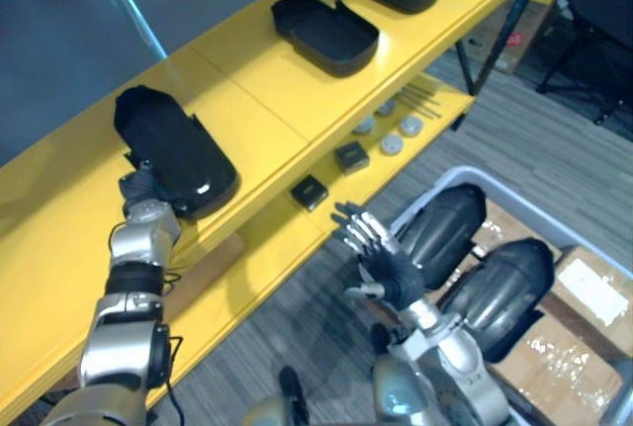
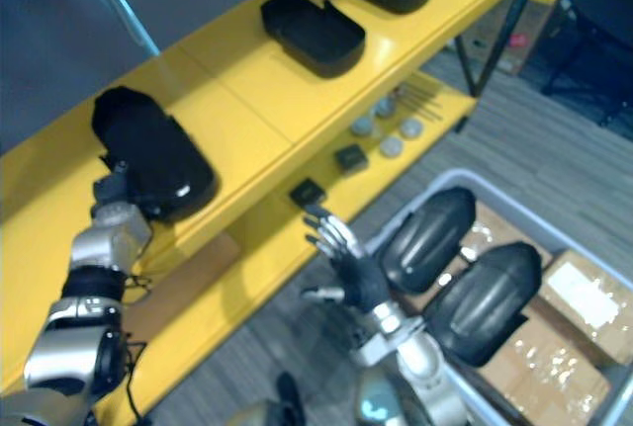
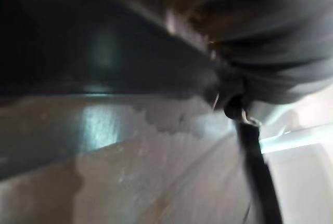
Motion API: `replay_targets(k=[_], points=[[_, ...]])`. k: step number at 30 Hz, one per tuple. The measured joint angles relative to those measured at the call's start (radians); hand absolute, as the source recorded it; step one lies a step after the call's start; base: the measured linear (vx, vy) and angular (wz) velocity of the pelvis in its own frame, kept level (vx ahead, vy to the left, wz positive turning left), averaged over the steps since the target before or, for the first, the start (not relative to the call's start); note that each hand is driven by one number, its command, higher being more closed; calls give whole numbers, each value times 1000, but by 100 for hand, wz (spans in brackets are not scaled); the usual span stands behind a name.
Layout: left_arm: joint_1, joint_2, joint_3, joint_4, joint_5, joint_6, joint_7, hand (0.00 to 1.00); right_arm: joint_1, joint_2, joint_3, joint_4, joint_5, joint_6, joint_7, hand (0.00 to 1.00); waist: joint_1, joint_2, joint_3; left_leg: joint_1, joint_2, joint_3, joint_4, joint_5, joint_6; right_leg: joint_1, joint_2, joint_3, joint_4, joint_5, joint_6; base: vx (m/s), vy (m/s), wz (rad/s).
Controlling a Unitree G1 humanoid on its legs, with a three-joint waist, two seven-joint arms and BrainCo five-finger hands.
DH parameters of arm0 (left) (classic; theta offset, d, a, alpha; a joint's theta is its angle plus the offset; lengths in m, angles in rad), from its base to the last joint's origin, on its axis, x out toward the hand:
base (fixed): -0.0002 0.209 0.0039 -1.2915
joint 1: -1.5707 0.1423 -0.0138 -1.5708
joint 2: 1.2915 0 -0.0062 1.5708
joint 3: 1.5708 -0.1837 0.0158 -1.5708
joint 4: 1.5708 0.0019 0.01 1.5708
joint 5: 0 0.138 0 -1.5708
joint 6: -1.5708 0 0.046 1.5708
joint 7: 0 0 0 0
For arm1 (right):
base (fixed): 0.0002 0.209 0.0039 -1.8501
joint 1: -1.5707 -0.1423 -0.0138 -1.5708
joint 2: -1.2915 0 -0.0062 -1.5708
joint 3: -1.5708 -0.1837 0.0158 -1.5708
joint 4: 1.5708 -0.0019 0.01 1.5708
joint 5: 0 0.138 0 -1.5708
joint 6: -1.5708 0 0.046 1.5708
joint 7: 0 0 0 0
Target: Walk over and take plastic housings, then place them on the shelf
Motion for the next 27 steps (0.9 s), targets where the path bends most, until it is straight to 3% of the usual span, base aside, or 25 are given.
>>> replay_targets(k=[6, 10, 14, 21, 25, 27], points=[[-43, -12, 6, 39, -83, -51, 134, 0, -16, 1, 5, -44, 2, 2, 0, 0, -4, 0, 0, 5, -1, 8, -4, 0, 0, -2, 0, 7, 4, -1, 0, 23, -1, -3], [-46, -18, 13, 39, -86, -106, 246, 0, -5, -1, 33, -44, 1, 2, -1, 0, -7, 0, 1, 9, -1, 28, -4, -4, 2, -2, 0, 22, 5, -2, 1, -18, 10, -11], [-77, -23, 50, 39, -86, -135, 308, 0, 12, -2, 49, -44, 1, 2, -6, 0, -12, -5, 3, 9, 0, 31, -3, -8, 6, -2, 0, 23, 6, -2, 1, 0, 0, 0], [-116, -24, 115, 33, -86, -251, 430, 0, 22, -3, 54, -44, -2, -3, -24, 0, -20, -5, 3, 12, 1, 43, -1, -10, 4, -2, -2, 28, 7, -2, 1, 9, 2, 0], [-125, -9, 127, -18, -64, -300, 522, 0, 41, -2, 54, -45, -40, -27, -61, 0, -25, -4, 3, 16, 0, 53, -2, -11, 3, -2, -3, 31, 11, -6, 2, 0, 0, 0], [-125, 7, 138, -27, -64, -303, 522, 0, 51, -3, 54, -50, -54, -49, -72, 0, -26, -4, 4, 28, -1, 58, -4, -12, 2, 0, -3, 34, 24, -14, 0, 7, -4, -6]])
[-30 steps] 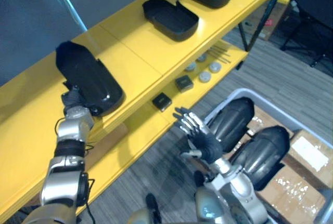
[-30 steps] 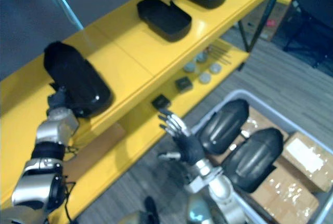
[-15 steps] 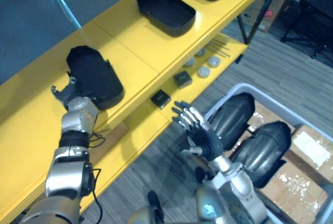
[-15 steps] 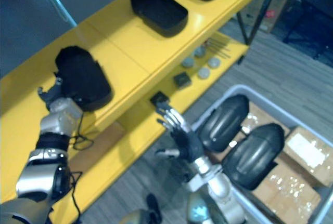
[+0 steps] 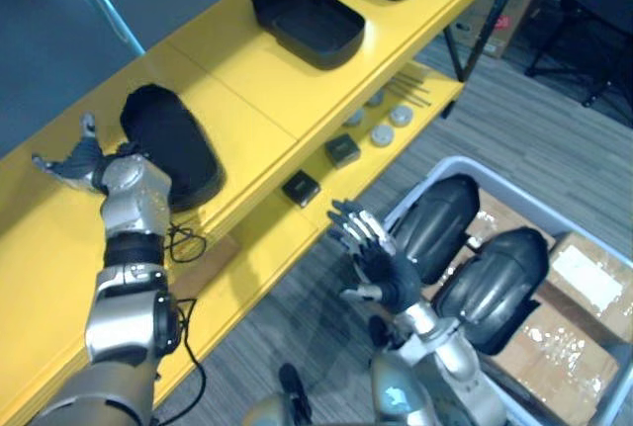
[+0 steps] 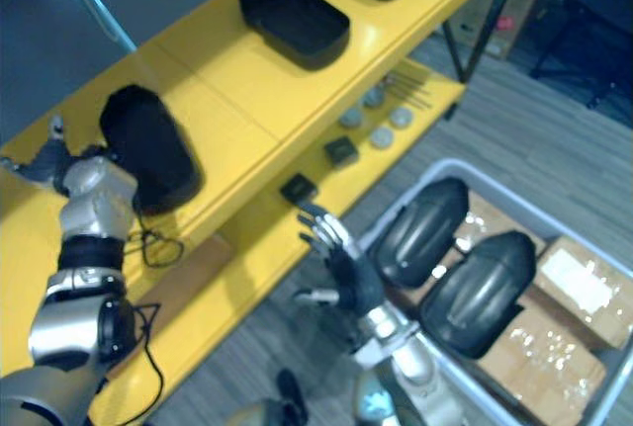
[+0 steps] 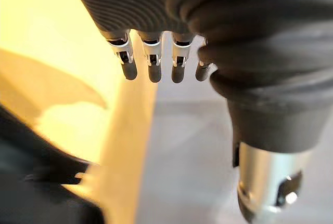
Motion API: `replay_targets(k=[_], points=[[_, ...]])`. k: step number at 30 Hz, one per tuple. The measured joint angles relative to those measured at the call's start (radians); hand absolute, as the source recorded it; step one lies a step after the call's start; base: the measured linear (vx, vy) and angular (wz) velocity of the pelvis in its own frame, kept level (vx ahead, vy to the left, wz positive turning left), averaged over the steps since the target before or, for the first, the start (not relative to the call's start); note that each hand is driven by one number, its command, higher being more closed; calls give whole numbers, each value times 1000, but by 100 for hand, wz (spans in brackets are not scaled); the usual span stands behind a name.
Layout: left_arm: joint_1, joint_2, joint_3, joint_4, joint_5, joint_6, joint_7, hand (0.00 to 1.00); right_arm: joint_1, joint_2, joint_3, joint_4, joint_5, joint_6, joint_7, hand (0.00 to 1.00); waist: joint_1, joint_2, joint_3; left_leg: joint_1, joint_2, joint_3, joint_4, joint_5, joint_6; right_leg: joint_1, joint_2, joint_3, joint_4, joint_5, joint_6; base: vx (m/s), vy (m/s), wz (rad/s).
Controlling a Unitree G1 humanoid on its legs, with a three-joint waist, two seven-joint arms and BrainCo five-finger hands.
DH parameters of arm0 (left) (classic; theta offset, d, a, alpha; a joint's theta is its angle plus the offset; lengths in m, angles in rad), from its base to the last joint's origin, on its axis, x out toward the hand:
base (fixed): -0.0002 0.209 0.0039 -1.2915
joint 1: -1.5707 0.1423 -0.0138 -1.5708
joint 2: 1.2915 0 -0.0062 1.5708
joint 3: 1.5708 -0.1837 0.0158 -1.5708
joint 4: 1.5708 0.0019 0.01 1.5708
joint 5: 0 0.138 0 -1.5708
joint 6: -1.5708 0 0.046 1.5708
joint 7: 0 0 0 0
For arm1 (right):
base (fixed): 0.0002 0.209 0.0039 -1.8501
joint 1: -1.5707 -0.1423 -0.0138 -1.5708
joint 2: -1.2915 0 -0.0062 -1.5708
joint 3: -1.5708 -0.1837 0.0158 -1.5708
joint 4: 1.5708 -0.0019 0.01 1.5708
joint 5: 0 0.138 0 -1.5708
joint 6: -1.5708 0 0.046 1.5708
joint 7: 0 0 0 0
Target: Walk over and take plastic housings, then place them on the shelf
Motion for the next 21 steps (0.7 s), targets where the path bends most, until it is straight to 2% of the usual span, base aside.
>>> replay_targets(k=[2, 5, 7, 8, 9, 10, 12, 13, 14, 15, 16, 18, 19, 20, 21], points=[[0, 4, 25, -15, -2, -9, -8, 0, 13, 0, -1, -13, -27, -23, -19, 0, -1, 3, 0, 4, 0, 1, 3, -3, 0, 0, 0, 1, 11, -6, -1, 0, -3, -2], [2, 7, 26, -17, -10, -84, -69, 0, 16, -1, -15, -18, -52, -62, -20, 0, 0, 7, -1, 7, 1, 4, 3, -3, 0, 0, 0, 1, 18, -9, -1, 0, 0, 0], [21, 7, 23, -36, -10, -164, -134, 0, 6, -6, -45, -21, -70, -112, -14, 0, -1, 15, -4, 11, -1, 5, 2, -3, 0, 3, -1, 1, 20, -9, -1, 0, 0, 0], [35, 7, 21, -54, -9, -177, -147, 0, -2, -7, -55, -24, -74, -119, -14, 0, -1, 19, -5, 14, -2, 5, 2, -2, 0, 4, -2, 1, 20, -9, -1, 0, 0, 0], [85, 3, 10, -110, 5, -215, -183, 0, -21, -8, -76, -36, -89, -128, -14, 0, -1, 29, -11, 15, -4, 1, 0, 1, 0, 5, -4, -1, 21, -9, 0, 0, 0, 0], [117, -3, 6, -144, 26, -234, -202, 0, -33, -8, -81, -46, -94, -133, -15, 0, -1, 35, -15, 14, -5, -4, -1, 2, 0, 5, -6, -4, 21, -9, 0, 19, -1, 11], [292, -31, -8, -307, 106, -298, -266, 0, -106, -10, -105, -61, -111, -154, -30, 0, 4, 56, -28, 20, -6, -27, -10, 11, -1, 21, -9, -24, 18, -13, 3, 18, -14, 26], [345, -49, -12, -358, 127, -315, -283, 0, -121, -11, -108, -61, -121, -157, -41, 0, 8, 61, -32, 21, -5, -39, -10, 12, -1, 30, -12, -38, 17, -15, 3, 5, -35, 50], [485, -102, -22, -508, 200, -340, -317, 0, -150, -13, -121, -59, -151, -159, -69, 0, 34, 68, -36, 32, -6, -69, -11, 16, -1, 56, -16, -68, 12, -22, 4, 3, -37, 48], [543, -125, -21, -564, 230, -346, -322, 0, -161, -15, -128, -57, -159, -159, -82, 0, 48, 71, -39, 34, -7, -81, -11, 16, -2, 66, -15, -79, 9, -24, 4, -14, -56, 60], [659, -168, -16, -661, 286, -358, -327, 0, -177, -16, -150, -52, -177, -159, -106, 0, 76, 78, -50, 33, -8, -106, -9, 17, -2, 85, -17, -106, -6, -25, 3, -9, -46, 57], [809, -213, 14, -754, 344, -356, -341, 0, -212, -17, -187, -23, -199, -157, -138, 0, 113, 81, -55, 31, -8, -144, -10, 21, -4, 117, -20, -142, -37, -24, 2, -29, -34, 59], [892, -245, 55, -787, 418, -344, -328, 0, -244, -17, -213, 24, -215, -146, -158, 0, 143, 79, -58, 30, -8, -174, -11, 24, 0, 143, -23, -175, -60, -26, -1, -38, -16, 44], [907, -249, 62, -791, 432, -341, -322, 0, -251, -17, -218, 36, -216, -143, -162, 0, 147, 78, -59, 29, -8, -180, -11, 24, 0, 149, -23, -180, -66, -25, 0, -42, -21, 58], [957, -254, 85, -799, 464, -314, -303, 0, -279, -17, -223, 80, -218, -122, -169, 0, 169, 75, -67, 24, -9, -204, -12, 29, -1, 166, -25, -207, -84, -20, 1, -1, -18, 58]])
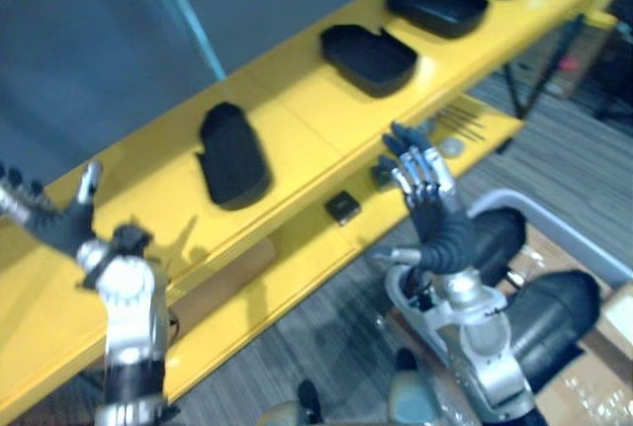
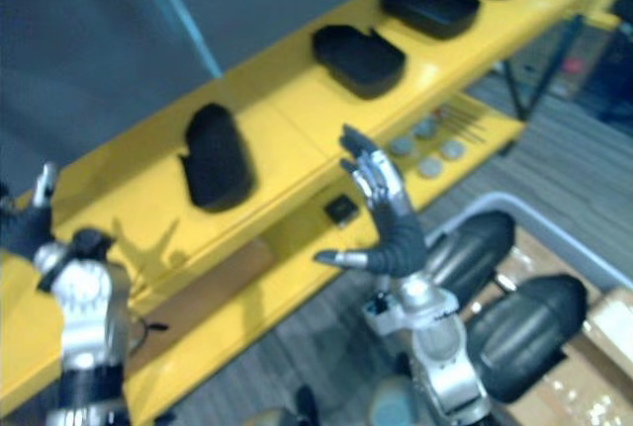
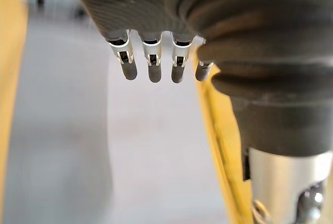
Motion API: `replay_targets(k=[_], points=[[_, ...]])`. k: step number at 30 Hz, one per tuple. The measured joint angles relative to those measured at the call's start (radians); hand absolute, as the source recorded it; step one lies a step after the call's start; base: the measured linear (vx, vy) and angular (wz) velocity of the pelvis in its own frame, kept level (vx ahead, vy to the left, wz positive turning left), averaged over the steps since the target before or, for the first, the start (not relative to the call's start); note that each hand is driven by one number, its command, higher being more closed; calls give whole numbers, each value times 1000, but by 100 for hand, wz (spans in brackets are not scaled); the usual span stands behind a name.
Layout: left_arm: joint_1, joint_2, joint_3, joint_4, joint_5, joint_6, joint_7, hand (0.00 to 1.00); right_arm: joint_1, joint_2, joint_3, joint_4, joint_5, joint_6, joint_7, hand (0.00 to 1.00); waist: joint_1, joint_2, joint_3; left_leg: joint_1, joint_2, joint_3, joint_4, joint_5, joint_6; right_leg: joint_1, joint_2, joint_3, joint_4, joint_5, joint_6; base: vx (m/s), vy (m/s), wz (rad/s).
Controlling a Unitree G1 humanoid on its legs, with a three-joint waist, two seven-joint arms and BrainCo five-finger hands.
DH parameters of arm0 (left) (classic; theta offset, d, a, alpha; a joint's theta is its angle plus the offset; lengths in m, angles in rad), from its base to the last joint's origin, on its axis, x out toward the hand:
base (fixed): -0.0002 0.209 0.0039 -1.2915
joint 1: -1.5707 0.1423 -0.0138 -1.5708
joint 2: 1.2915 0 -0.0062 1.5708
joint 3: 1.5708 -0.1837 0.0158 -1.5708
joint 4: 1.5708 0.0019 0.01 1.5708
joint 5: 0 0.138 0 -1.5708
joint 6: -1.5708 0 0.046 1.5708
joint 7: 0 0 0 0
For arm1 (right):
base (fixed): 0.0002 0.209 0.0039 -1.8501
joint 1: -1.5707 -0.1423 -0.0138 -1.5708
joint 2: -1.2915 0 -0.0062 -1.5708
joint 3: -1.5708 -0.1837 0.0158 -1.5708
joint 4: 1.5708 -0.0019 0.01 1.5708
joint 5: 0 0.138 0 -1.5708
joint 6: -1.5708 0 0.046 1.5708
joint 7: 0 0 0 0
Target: Walk over and take plastic housings, then place them on the shelf
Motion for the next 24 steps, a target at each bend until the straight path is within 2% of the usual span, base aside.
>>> replay_targets(k=[1, 4, 8, 9, 10, 11, 13, 14, 16, 21, 24], points=[[49, -2, 28, 8, 5, 21, 21, 0, -34, 1, -5, 52, -1, 22, 0, 0, 21, -5, -14, -11, -1, -28, -1, 8, -1, 16, 0, -27, -24, 13, -9, 0, -19, 57], [97, -22, 87, 69, 3, 48, 41, 0, -85, 2, 10, 140, -4, 63, 0, 0, 53, -20, -22, -13, 0, -60, -2, 15, -7, 51, 2, -67, -58, 26, -8, 20, -14, 35], [149, -27, 127, 229, -12, 48, -3, 0, -130, 4, 36, 235, -29, 134, 1, 0, 82, -54, -36, -28, -1, -95, -1, 16, -9, 80, 6, -108, -96, 45, -6, 36, -13, 28], [159, -27, 129, 279, -15, 48, -31, 0, -140, 3, 40, 260, -41, 148, 2, 0, 84, -64, -39, -30, -2, -104, -1, 16, -10, 83, 6, -111, -96, 46, -5, 36, -2, 16], [174, -28, 126, 348, -27, 48, -96, 0, -159, -1, 41, 301, -44, 176, 2, 0, 99, -75, -43, -32, -2, -104, 0, 16, -10, 83, 6, -113, -97, 46, -6, 42, -1, 10], [176, -29, 121, 373, -44, 47, -121, 0, -167, -5, 40, 316, -44, 185, 2, 0, 104, -80, -42, -32, -2, -105, 1, 16, -10, 83, 6, -112, -97, 46, -6, 26, 4, 7], [175, -29, 80, 490, -93, 46, -220, 0, -206, -26, 37, 376, -53, 218, 3, 0, 109, -88, -37, -52, -5, -115, 16, 16, -9, 79, 5, -117, -98, 46, -6, -9, 9, 13], [176, -29, 62, 515, -94, 45, -237, 0, -214, -30, 36, 391, -67, 222, 2, 0, 109, -90, -36, -54, -6, -119, 17, 16, -9, 79, 5, -119, -97, 46, -6, -29, 7, 17], [178, -35, -7, 609, -94, 38, -305, 0, -241, -48, 24, 434, -166, 233, 0, 0, 110, -100, -26, -60, -5, -130, 21, 16, -9, 80, 6, -127, -95, 46, -7, -28, -3, 11], [181, -76, -43, 719, -136, 30, -391, 0, -356, -85, 14, 525, -212, 229, 8, 0, 114, -108, 4, -59, 0, -130, 24, 16, -9, 79, 11, -127, -89, 37, -18, -36, -6, -1], [177, -75, -59, 752, -136, 30, -442, 0, -430, -112, 16, 577, -212, 199, 32, 0, 126, -101, 39, -61, 3, -133, 30, 16, -9, 76, 13, -127, -80, 35, -20, -46, -8, 0]])
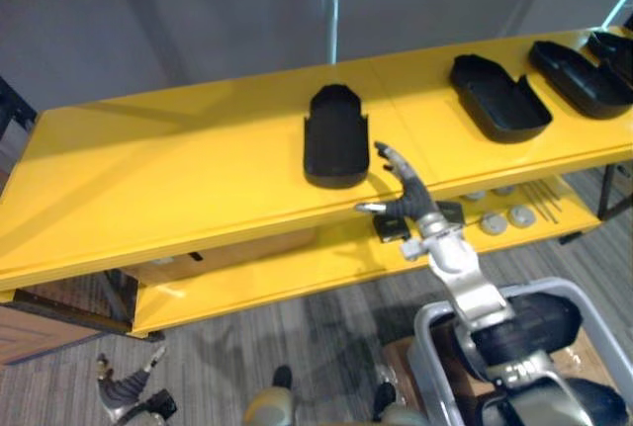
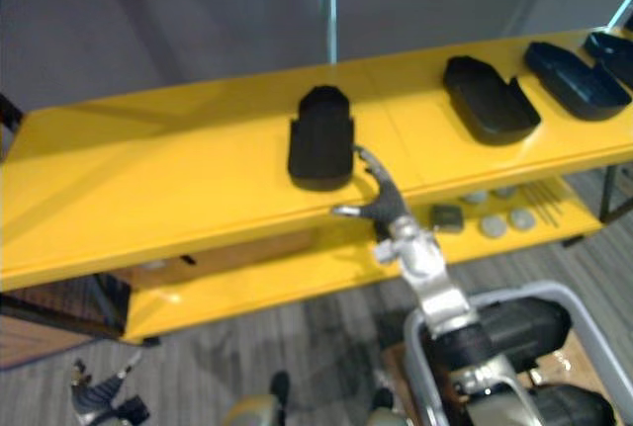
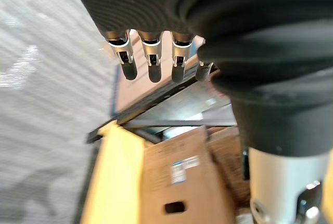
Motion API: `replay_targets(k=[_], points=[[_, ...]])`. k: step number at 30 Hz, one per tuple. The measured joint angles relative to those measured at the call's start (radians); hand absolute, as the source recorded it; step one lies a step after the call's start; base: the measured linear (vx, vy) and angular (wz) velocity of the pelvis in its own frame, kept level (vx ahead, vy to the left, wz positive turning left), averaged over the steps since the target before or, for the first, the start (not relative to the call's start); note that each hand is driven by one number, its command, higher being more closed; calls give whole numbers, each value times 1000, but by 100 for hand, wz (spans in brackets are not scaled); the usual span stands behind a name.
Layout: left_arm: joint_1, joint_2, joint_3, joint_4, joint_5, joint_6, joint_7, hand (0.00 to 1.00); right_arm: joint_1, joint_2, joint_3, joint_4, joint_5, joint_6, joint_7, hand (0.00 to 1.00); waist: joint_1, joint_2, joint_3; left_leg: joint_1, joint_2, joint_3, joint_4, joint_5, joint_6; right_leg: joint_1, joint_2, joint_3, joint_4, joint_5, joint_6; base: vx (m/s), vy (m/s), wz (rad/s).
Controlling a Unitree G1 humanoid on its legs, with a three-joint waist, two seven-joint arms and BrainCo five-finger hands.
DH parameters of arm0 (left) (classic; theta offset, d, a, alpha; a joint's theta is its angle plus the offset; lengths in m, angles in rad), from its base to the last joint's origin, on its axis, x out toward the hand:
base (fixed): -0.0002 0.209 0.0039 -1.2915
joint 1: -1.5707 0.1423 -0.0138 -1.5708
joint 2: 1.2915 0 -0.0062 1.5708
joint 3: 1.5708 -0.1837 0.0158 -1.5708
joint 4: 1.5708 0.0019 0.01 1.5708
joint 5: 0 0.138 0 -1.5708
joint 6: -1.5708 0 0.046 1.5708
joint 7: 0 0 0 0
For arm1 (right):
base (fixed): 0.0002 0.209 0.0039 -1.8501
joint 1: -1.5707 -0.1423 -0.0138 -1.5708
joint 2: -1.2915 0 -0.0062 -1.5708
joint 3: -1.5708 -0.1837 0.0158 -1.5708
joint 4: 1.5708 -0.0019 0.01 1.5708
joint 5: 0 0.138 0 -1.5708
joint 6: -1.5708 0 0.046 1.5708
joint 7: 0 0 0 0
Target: Walk over and take plastic housings, then place them on the shelf
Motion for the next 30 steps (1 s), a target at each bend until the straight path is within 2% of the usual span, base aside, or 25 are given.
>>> replay_targets(k=[5, 7, 9, 11, 13, 14, 16, 20, 23, 25, 26, 28, 29, 30], points=[[-2, -1, -20, 29, -36, 1, -36, 0, -58, -4, 23, 1, -36, -7, -4, 0, 9, -1, 26, -20, 0, -5, 2, 4, -5, -19, -1, -3, 6, -2, 1, -1, -2, 3], [-8, -1, -22, 41, -36, 1, -41, 0, -71, 1, 44, 0, -38, -45, 0, 0, 12, -7, 39, -20, 0, -5, 2, 4, -6, -19, -1, -4, 7, 3, 7, 39, -1, 2], [-13, -1, -30, 51, -37, 1, -41, 0, -80, 14, 58, -2, -36, -54, 0, 0, 14, -10, 42, -21, -1, -5, 2, 3, -5, -19, -1, -4, 7, 3, 7, 45, -2, 1], [-18, -1, -44, 51, -37, 1, -42, 0, -97, 26, 67, -4, -33, -38, -1, 0, 14, -12, 47, -23, -1, -6, 2, 2, -5, -20, -1, -5, 7, 3, 7, 18, -1, 1], [-23, -4, -50, 51, -37, 1, -51, 0, -109, 36, 73, -7, -47, 10, -9, 0, 14, -13, 48, -28, -1, -8, 4, 1, -4, -23, -1, -6, 7, 2, 7, -4, 0, 3], [-26, -8, -50, 51, -37, 1, -53, 0, -113, 39, 79, -6, -64, 43, -30, 0, 15, -14, 49, -35, -2, -9, 6, 2, -4, -30, -1, -7, 9, 2, 6, 0, 0, 0], [-26, -11, -50, 60, -37, 1, -58, 0, -113, 42, 83, 0, -110, 66, -72, 0, 15, -14, 53, -35, -2, -9, 6, 2, -4, -30, -1, -6, 12, 1, 5, 0, 0, 0], [-26, -23, -50, 74, -37, 1, -61, 0, -113, 43, 69, 1, -147, 69, -162, 0, 14, -14, 53, -33, -1, -10, 6, 2, -4, -34, -2, -6, 25, -7, 3, 0, 0, 0], [-27, -31, -53, 81, -38, 1, -71, 0, -112, 44, 39, 1, -144, 21, -173, 0, 12, -14, 54, -33, 0, -9, 4, 1, -4, -38, -2, -5, 30, -12, 5, 0, 0, 0], [-27, -31, -53, 92, -38, 2, -79, 0, -112, 43, 38, -3, -142, -71, -119, 0, 10, -15, 54, -35, 1, -3, 2, 1, -4, -49, -3, 1, 38, -18, 3, -5, -2, -6], [-28, -31, -53, 92, -38, 2, -80, 0, -112, 43, 41, -9, -140, -93, -106, 0, 10, -15, 56, -35, 1, -2, 2, 1, -4, -50, -3, 2, 40, -18, 4, 6, -6, -6], [-39, -31, -53, 92, -38, 1, -84, 0, -112, 42, 56, -59, -125, -197, -54, 0, 9, -18, 75, -34, 4, 0, 3, 1, -4, -50, 0, 3, 41, -18, 4, 5, -5, -2], [-44, -31, -53, 92, -39, 1, -86, 0, -112, 40, 68, -91, -125, -227, -47, 0, 8, -21, 81, -34, 5, 0, 3, 1, -4, -51, 0, 3, 41, -18, 4, 0, 0, 0], [-44, -31, -53, 92, -39, 1, -86, 0, -113, 39, 72, -96, -125, -236, -47, 0, 8, -21, 81, -34, 5, 0, 3, 1, -5, -51, 0, 3, 41, -18, 4, 0, 0, 0]])
